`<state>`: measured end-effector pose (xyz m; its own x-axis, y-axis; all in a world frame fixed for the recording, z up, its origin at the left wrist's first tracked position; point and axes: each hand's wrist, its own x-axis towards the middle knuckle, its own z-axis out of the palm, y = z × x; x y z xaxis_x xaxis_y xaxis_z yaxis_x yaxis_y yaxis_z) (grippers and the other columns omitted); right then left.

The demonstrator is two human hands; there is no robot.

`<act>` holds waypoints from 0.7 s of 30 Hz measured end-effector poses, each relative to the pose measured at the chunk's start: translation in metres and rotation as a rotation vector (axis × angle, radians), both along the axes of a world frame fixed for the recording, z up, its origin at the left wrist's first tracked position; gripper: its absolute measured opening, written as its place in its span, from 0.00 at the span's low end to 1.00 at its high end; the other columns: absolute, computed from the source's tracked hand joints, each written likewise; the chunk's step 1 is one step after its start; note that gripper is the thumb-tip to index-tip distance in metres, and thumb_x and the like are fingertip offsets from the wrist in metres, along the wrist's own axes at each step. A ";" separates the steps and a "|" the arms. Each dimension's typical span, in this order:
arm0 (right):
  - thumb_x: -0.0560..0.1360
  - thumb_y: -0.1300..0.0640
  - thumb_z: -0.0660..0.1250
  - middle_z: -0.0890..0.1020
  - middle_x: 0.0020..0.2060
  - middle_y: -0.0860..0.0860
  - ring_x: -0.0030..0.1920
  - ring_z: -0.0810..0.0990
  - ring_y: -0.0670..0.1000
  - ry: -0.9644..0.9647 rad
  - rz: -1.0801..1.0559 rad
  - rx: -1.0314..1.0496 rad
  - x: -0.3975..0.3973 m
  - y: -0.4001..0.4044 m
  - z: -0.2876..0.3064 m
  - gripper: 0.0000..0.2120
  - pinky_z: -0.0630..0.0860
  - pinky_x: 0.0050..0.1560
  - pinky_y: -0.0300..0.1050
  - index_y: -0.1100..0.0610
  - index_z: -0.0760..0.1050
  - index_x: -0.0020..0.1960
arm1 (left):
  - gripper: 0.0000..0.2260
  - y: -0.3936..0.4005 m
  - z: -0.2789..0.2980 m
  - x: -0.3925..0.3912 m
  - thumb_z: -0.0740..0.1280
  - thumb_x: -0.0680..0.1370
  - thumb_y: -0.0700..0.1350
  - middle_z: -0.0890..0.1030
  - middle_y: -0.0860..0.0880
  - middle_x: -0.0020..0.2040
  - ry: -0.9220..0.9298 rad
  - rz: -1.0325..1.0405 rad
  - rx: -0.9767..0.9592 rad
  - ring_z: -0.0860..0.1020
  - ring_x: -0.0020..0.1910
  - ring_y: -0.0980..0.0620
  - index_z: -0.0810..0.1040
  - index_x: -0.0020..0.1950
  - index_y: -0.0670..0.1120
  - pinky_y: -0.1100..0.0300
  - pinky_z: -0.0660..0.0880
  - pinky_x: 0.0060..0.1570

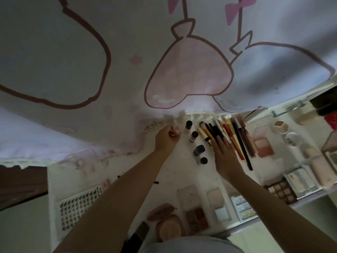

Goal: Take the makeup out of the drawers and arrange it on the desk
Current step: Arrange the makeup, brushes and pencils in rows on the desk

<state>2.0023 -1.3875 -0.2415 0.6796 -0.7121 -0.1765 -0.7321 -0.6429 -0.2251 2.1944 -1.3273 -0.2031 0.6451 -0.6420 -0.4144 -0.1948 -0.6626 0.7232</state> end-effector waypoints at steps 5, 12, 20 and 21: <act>0.70 0.64 0.54 0.75 0.59 0.69 0.59 0.73 0.71 -0.060 -0.027 0.017 0.001 0.002 0.000 0.22 0.63 0.59 0.63 0.69 0.70 0.63 | 0.19 0.018 0.005 0.008 0.67 0.74 0.38 0.76 0.44 0.59 -0.058 -0.141 0.096 0.76 0.54 0.48 0.70 0.64 0.40 0.63 0.69 0.49; 0.68 0.66 0.59 0.74 0.57 0.73 0.58 0.72 0.74 -0.205 -0.037 0.018 0.001 0.003 0.015 0.22 0.68 0.57 0.68 0.74 0.70 0.59 | 0.21 0.126 0.012 0.035 0.62 0.75 0.37 0.68 0.45 0.67 -0.362 -0.765 0.449 0.67 0.66 0.47 0.68 0.68 0.43 0.60 0.65 0.63; 0.71 0.61 0.54 0.79 0.49 0.67 0.55 0.71 0.57 -0.451 0.046 -0.148 -0.001 0.007 0.056 0.18 0.74 0.56 0.52 0.70 0.74 0.53 | 0.15 0.152 0.019 0.032 0.75 0.62 0.38 0.81 0.44 0.47 -0.823 -0.993 0.424 0.79 0.47 0.47 0.81 0.47 0.42 0.63 0.75 0.45; 0.72 0.61 0.54 0.79 0.47 0.66 0.54 0.71 0.55 -0.497 0.075 -0.158 0.000 0.011 0.064 0.16 0.75 0.55 0.50 0.69 0.75 0.51 | 0.15 0.149 0.023 0.029 0.73 0.64 0.38 0.80 0.43 0.48 -0.855 -0.955 0.400 0.79 0.49 0.49 0.79 0.51 0.42 0.63 0.73 0.48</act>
